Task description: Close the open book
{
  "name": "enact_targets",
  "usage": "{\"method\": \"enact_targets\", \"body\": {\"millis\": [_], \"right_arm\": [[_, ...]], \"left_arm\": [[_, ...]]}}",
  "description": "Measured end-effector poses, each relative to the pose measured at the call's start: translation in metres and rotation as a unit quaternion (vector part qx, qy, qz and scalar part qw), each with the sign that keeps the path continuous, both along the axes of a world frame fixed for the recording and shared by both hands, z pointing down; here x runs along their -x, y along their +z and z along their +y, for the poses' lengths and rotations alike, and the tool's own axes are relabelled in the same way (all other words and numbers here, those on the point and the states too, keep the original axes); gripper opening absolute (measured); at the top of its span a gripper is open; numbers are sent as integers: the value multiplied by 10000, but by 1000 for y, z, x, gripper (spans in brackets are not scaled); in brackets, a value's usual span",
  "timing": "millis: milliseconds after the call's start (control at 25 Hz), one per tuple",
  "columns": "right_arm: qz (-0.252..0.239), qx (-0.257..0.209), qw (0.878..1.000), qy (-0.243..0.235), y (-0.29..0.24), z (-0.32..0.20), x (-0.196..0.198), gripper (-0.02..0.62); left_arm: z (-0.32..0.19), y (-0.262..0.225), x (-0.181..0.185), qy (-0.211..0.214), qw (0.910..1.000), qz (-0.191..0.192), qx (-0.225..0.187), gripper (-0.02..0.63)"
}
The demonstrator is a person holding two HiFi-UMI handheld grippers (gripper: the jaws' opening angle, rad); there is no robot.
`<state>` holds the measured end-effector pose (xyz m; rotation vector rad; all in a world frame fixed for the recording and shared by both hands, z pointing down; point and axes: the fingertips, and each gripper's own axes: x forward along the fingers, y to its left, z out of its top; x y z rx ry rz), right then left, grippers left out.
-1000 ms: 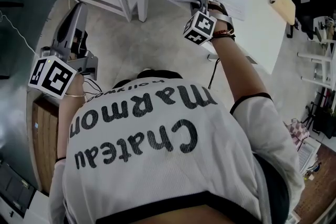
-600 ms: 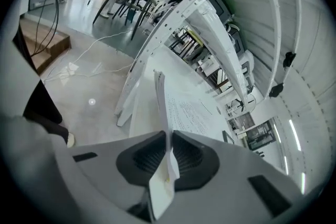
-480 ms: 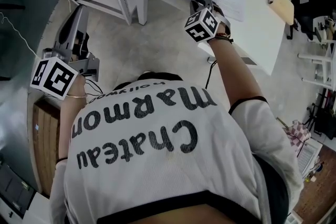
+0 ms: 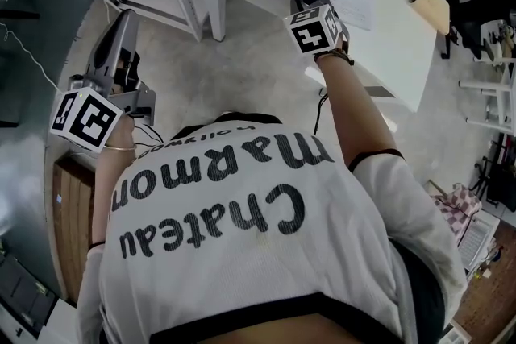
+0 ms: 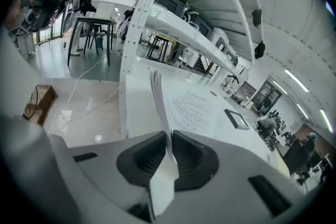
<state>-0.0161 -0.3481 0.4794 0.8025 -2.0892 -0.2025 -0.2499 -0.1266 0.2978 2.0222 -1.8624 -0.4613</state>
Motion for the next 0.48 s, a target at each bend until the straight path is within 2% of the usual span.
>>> {"method": "enact_targets", "body": {"millis": [480], "right_arm": [[-852, 578, 9930, 587, 0, 18, -8, 58]], "left_arm": [[-1, -5, -13, 173, 9998, 21, -89, 23]]}}
